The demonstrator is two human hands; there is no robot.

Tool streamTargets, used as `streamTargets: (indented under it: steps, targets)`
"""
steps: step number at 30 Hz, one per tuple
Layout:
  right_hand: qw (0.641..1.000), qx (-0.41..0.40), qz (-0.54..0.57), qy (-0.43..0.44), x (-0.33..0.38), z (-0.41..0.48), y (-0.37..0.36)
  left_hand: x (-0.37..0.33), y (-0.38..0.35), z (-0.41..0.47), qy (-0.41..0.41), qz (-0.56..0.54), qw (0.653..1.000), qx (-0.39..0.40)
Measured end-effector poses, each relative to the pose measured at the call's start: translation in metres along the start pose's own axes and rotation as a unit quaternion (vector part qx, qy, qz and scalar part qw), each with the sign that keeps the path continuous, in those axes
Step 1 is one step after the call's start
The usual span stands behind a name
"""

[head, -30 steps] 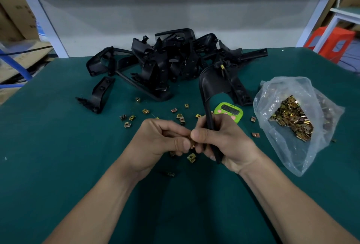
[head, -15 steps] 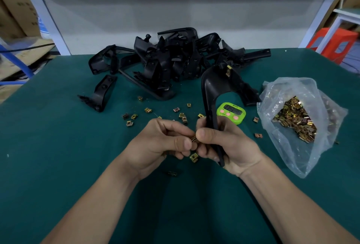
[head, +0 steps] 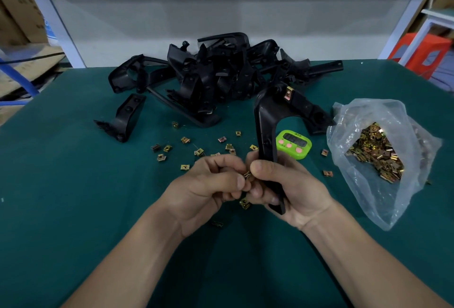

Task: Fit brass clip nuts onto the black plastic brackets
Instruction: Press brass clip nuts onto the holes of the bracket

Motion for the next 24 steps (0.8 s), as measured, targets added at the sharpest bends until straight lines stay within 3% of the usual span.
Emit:
streamTargets:
  steps: [7, 15, 24]
  targets:
    - [0.998, 0.063, -0.022, 0.019, 0.000, 0.000, -0.010, -0.004, 0.000, -0.002, -0.053, 0.033, 0.998, 0.028]
    - [0.991, -0.030, -0.122, 0.047, 0.006, 0.003, 0.000, -0.014, 0.008, -0.002, -0.102, 0.129, 0.985, -0.055]
    - [0.984, -0.072, -0.154, 0.049, 0.007, 0.003, 0.003, -0.006, 0.009, -0.002, -0.073, 0.240, 0.967, -0.029]
Point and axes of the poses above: each hand's wrist, its own z-axis towards the middle knuckle, its own y-axis out of the back of the hand, x = y × z, the point moved 4 cm from there along z, towards the middle knuckle, and after that the axes turned 6 degrees about -z, right-handed, at the moved point
